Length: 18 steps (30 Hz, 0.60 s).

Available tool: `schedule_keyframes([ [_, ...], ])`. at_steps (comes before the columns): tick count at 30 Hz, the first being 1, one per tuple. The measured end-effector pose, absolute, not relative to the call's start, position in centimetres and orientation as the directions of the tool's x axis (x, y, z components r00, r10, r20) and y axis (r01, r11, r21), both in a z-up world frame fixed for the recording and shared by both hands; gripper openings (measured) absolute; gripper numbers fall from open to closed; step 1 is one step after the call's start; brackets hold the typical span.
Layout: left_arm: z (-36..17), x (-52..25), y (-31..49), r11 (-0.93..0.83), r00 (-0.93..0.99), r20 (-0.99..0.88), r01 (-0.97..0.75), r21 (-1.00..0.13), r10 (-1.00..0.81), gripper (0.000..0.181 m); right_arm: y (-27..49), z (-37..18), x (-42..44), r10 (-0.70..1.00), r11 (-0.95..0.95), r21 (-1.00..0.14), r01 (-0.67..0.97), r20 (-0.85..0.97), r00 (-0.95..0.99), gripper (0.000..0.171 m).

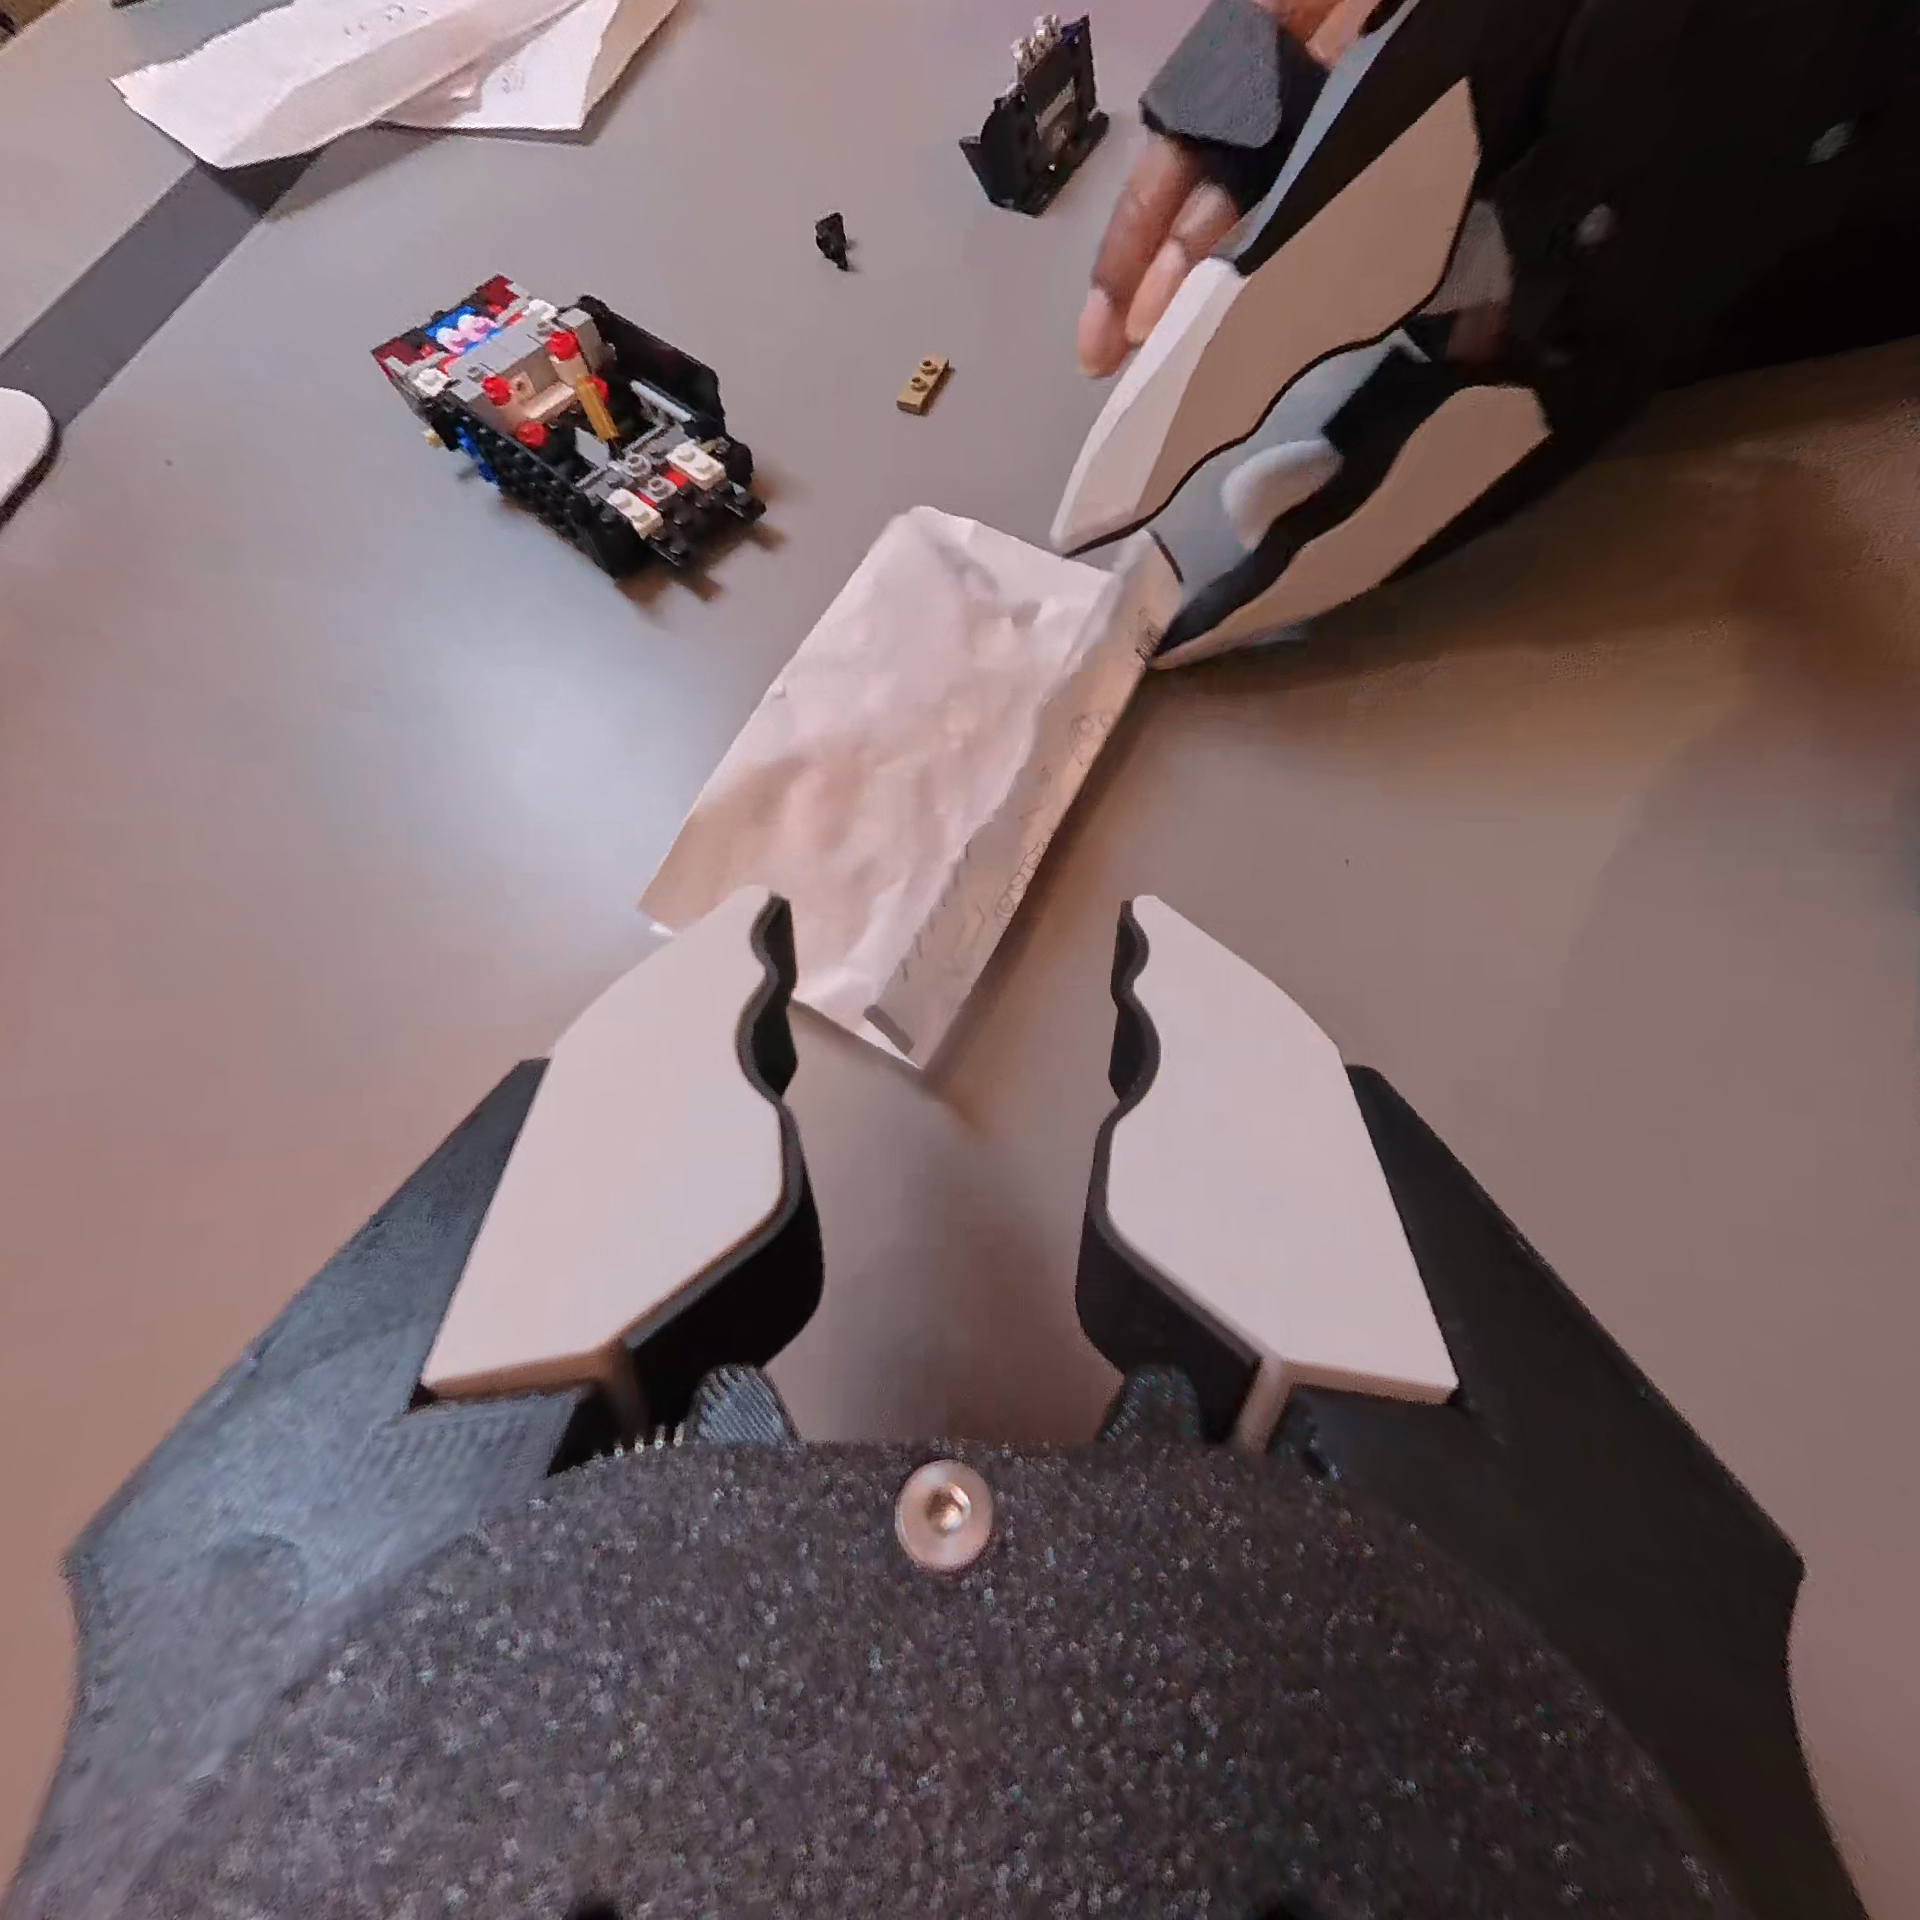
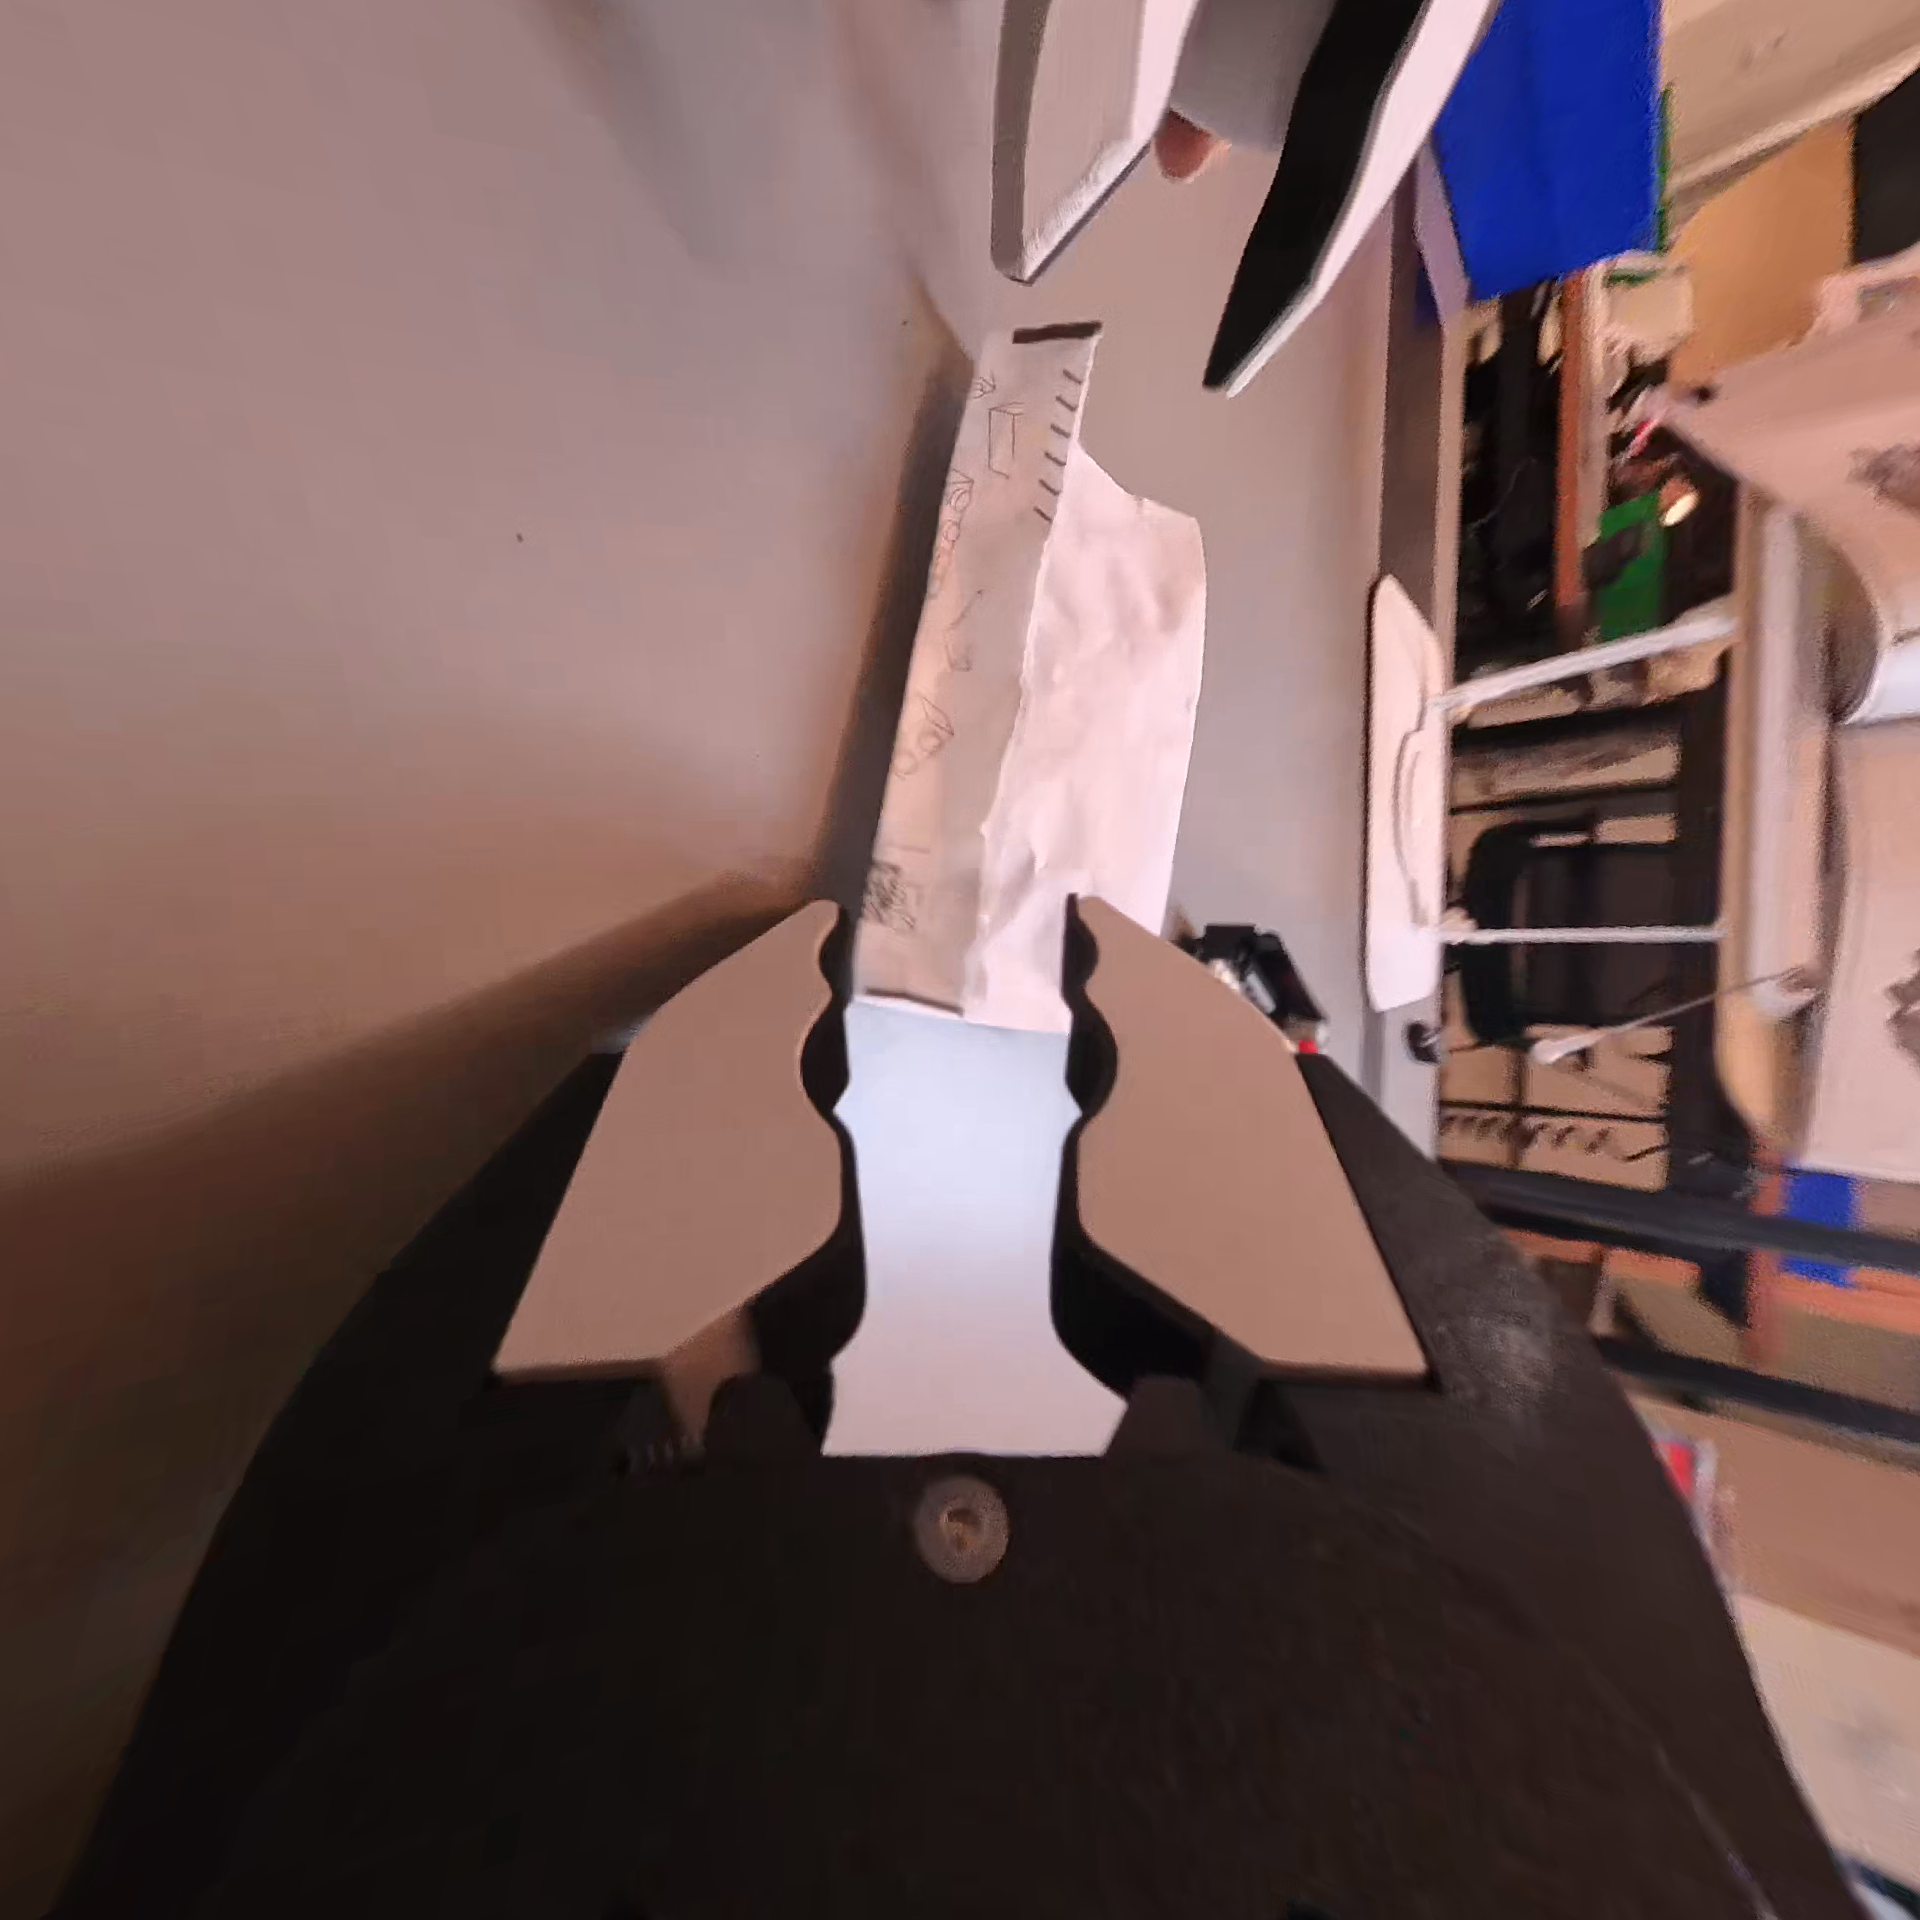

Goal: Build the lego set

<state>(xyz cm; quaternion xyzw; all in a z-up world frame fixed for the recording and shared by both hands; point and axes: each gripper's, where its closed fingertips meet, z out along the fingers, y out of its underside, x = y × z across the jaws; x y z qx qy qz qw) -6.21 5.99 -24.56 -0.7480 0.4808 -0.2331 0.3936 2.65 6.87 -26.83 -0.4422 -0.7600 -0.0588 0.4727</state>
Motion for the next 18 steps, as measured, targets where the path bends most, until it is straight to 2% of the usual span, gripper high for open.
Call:
schedule_keyframes([
  [2, -24.4, -6.0, 5.9, -0.202, 0.418, -0.053, -0.541, -0.816, -0.907, 0.058, 7.5, -26.7, 2.0, 0.524, 0.660, -0.256, 0.707, 0.831, -0.188, 0.023],
  [3, -24.2, -6.0, 6.0, -0.177, 0.417, -0.082, -0.546, -0.819, -0.905, 0.059, 7.6, -26.4, 1.6, 0.498, 0.683, -0.255, 0.685, 0.848, -0.181, 0.017],
  [4, -23.9, -6.0, 6.0, -0.150, 0.415, -0.117, -0.555, -0.818, -0.902, 0.060, 7.5, -26.0, 1.2, 0.507, 0.687, -0.284, 0.669, 0.847, -0.161, 0.009],
  [6, -23.4, -6.2, 6.1, -0.088, 0.415, -0.202, -0.582, -0.809, -0.887, 0.060, 7.7, -25.4, 0.8, 0.599, 0.632, -0.395, 0.667, 0.795, -0.096, 0.006],
  [9, -23.1, -6.3, 6.4, 0.021, 0.395, -0.353, -0.642, -0.767, -0.848, 0.060, 7.7, -24.1, 0.5, 0.824, 0.431, -0.629, 0.647, 0.566, 0.001, 0.004],
  [12, -23.2, -6.8, 7.4, 0.119, 0.357, -0.534, -0.737, -0.665, -0.767, 0.058, 6.2, -22.9, 0.3, 0.978, 0.169, -0.765, 0.621, 0.209, -0.010, 0.004],
  [15, -23.6, -6.8, 7.5, 0.193, 0.285, -0.617, -0.783, -0.591, -0.734, 0.044, 4.9, -21.5, 0.3, 0.996, 0.006, -0.807, 0.591, -0.048, -0.076, 0.004],
  [18, -23.9, -6.8, 7.1, 0.209, 0.258, -0.617, -0.786, -0.581, -0.744, 0.017, 4.9, -22.0, 0.7, 0.988, -0.017, -0.796, 0.605, -0.105, -0.111, 0.004],
])
